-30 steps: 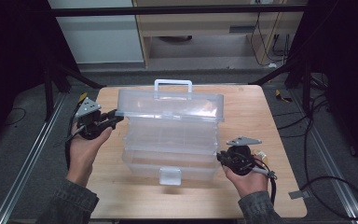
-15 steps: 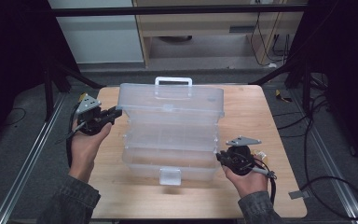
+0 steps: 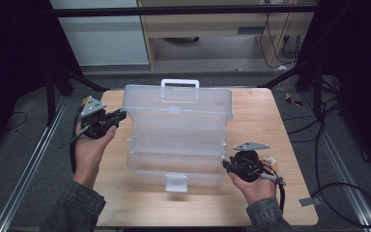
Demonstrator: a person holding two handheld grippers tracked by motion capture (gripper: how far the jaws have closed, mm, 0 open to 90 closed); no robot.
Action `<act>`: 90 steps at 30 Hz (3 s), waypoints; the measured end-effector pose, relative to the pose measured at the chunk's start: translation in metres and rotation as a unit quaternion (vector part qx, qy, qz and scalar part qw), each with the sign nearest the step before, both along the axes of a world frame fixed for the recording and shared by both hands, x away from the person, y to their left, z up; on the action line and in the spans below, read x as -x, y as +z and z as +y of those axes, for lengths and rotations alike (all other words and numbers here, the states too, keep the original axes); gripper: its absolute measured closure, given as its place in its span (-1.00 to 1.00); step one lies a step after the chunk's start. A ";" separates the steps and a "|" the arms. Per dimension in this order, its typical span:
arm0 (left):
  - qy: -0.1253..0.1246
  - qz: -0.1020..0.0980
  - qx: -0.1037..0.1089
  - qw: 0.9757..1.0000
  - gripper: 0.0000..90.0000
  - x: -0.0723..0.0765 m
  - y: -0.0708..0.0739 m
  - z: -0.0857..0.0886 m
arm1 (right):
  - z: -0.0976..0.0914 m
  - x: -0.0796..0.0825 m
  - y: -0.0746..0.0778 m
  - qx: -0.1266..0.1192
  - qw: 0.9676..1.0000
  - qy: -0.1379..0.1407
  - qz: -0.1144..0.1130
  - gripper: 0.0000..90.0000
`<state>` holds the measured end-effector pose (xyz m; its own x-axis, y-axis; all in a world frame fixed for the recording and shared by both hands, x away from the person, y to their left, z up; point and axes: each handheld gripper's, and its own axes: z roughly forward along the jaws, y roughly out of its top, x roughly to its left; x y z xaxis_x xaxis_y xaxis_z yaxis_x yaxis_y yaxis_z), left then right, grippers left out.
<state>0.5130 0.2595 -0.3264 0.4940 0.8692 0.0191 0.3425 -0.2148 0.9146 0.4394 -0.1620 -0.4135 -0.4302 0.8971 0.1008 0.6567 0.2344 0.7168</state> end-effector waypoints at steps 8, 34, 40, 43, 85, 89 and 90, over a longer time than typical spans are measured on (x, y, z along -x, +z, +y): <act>0.004 -0.003 0.001 1.000 0.83 0.001 -0.001 0.000 | 0.001 0.000 0.001 0.005 1.000 0.008 0.000 0.52; 0.002 0.000 -0.005 1.000 0.83 -0.001 0.003 -0.001 | -0.005 -0.011 0.003 0.022 1.000 0.019 0.002 0.56; 0.003 0.000 -0.009 1.000 0.84 -0.004 0.005 -0.002 | -0.006 -0.011 0.003 0.023 1.000 0.020 0.002 0.56; 0.006 -0.001 -0.013 1.000 0.85 -0.005 0.006 -0.002 | -0.005 -0.011 0.003 0.023 1.000 0.020 0.002 0.56; 0.007 0.009 -0.005 1.000 0.85 -0.014 0.011 -0.003 | -0.006 -0.012 0.003 0.021 0.999 0.024 0.004 0.55; 0.006 0.009 -0.007 1.000 0.85 -0.014 0.012 -0.003 | -0.006 -0.012 0.003 0.021 0.999 0.024 0.004 0.55; 0.007 0.009 -0.008 1.000 0.85 -0.015 0.012 -0.003 | -0.006 -0.012 0.003 0.021 0.999 0.024 0.004 0.55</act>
